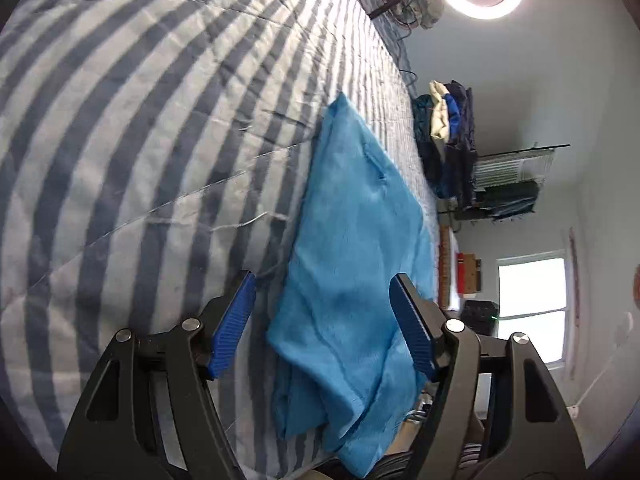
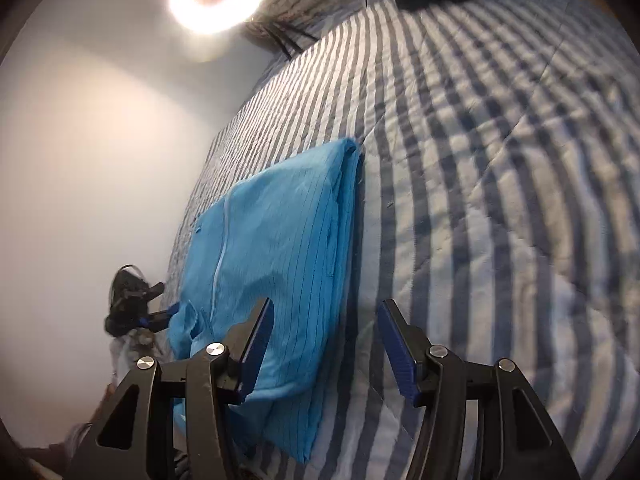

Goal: Fold large clothes
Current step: 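Move both open grippers to the folded bundle's edge and pinch it, then lift the folded shirt with both grippers and carry it onto the dark clothes pile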

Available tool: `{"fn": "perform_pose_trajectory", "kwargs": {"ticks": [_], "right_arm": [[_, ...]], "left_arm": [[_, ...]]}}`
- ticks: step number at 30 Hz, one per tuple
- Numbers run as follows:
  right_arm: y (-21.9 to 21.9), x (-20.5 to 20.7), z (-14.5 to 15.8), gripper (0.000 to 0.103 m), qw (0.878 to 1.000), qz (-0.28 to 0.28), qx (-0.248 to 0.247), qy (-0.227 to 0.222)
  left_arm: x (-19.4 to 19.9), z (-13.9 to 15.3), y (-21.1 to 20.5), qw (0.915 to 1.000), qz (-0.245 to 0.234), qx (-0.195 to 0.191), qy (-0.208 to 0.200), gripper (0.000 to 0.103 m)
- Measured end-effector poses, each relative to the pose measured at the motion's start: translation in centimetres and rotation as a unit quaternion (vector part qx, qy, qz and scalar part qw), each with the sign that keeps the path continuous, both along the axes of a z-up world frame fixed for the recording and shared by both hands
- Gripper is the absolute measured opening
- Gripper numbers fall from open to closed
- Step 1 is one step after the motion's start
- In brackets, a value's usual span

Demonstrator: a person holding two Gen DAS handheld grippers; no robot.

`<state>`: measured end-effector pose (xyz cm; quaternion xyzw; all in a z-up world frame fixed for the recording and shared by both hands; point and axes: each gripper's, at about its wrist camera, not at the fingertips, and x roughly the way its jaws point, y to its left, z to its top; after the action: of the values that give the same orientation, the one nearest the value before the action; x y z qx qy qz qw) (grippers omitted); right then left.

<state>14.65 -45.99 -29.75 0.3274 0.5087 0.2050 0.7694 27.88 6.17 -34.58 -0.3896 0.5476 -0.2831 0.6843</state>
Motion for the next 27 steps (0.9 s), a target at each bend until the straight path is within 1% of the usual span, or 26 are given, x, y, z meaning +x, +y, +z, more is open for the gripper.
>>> {"fn": "perform_pose_trajectory", "kwargs": {"ticks": [2,6,8,11,13,14,16,17,18,19,21,23,26,27], "right_arm": [[0.0,0.3,-0.6,0.057,1.000,-0.002,0.019,0.002],[-0.2,0.5,-1.1,0.052,0.999,0.007,0.054,-0.001],[0.0,1.1,-1.5,0.048,0.997,0.014,0.070,0.000],[0.7,1.8,-1.6,0.043,0.996,0.025,0.082,-0.003],[1.4,2.3,-1.7,0.040,0.996,0.032,0.082,0.001],[1.8,2.5,-1.6,0.040,0.996,0.036,0.079,0.000],[2.7,2.6,-1.2,0.038,0.997,0.043,0.061,-0.002],[2.9,2.7,-1.1,0.036,0.997,0.045,0.056,-0.002],[3.1,2.5,-1.0,0.030,0.998,0.047,0.052,-0.002],[3.5,2.3,-0.7,0.027,0.998,0.050,0.042,-0.003],[4.4,2.0,0.2,0.020,0.998,0.054,0.017,-0.013],[5.3,1.9,1.1,0.016,0.998,0.057,-0.007,-0.019],[6.6,2.0,2.3,0.011,0.997,0.060,-0.052,-0.024],[7.3,1.8,2.9,0.009,0.995,0.063,-0.073,-0.028]], "left_arm": [[0.4,-0.2,-0.2,0.9999,-0.011,-0.002,0.005,0.071],[1.7,0.0,-1.0,0.9995,-0.033,0.000,0.003,0.071],[2.4,0.3,-2.4,0.9989,-0.046,0.011,-0.002,0.071],[3.3,0.7,-4.5,0.9973,-0.066,0.030,-0.012,0.069],[3.5,1.1,-5.7,0.9960,-0.073,0.045,-0.023,0.063],[3.6,1.1,-6.2,0.9954,-0.075,0.054,-0.025,0.059],[3.4,1.1,-6.7,0.9943,-0.073,0.074,-0.026,0.038],[3.3,1.0,-6.8,0.9940,-0.073,0.077,-0.025,0.034],[3.2,1.0,-7.0,0.9935,-0.071,0.085,-0.026,0.027],[3.0,1.2,-7.3,0.9925,-0.071,0.094,-0.031,0.022],[2.5,1.8,-7.8,0.9897,-0.072,0.115,-0.045,0.018],[2.4,2.4,-8.6,0.9870,-0.073,0.132,-0.056,0.015],[1.7,3.8,-9.7,0.9806,-0.074,0.163,-0.080,0.012],[1.5,4.3,-10.0,0.9785,-0.074,0.172,-0.087,0.010]]}}
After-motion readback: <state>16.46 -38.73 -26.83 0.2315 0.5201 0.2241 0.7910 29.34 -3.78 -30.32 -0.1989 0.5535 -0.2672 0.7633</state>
